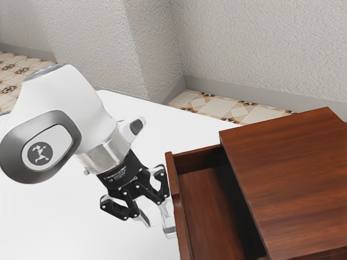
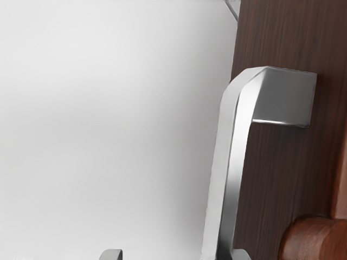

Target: Pull the drawer handle with one arm to open the drawer

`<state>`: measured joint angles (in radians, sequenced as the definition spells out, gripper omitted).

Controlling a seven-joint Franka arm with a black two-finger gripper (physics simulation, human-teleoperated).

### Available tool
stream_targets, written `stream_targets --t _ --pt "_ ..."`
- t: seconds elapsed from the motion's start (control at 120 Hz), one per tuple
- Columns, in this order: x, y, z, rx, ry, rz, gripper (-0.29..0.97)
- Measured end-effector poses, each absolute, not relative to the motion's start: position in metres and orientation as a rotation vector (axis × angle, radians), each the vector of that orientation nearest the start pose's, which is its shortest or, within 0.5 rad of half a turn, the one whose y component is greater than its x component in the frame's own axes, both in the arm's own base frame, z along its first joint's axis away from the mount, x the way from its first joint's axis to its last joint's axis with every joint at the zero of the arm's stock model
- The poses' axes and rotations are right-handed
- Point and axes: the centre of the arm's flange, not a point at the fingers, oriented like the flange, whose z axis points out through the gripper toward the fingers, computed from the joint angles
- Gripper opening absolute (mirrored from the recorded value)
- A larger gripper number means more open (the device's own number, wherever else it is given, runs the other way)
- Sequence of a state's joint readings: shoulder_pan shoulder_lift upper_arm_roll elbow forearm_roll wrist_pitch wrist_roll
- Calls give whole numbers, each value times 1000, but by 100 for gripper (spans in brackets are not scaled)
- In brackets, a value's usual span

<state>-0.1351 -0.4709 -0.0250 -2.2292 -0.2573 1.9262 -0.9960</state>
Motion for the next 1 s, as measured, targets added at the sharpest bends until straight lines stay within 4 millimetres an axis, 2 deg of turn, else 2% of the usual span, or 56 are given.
stream_targets --t 0.292,0.5,0.725,0.925,0.967,1.0 --pt "398 -83 576 -3046 -1491 29 18" --pt "382 -70 576 -3013 -1536 40 18" --pt "377 -68 577 -3005 -1545 49 20" --pt "366 -68 595 -3028 -1550 -8 23" --pt "364 -67 603 -3035 -1551 -30 24" --pt "364 -65 618 -3043 -1554 -64 26"
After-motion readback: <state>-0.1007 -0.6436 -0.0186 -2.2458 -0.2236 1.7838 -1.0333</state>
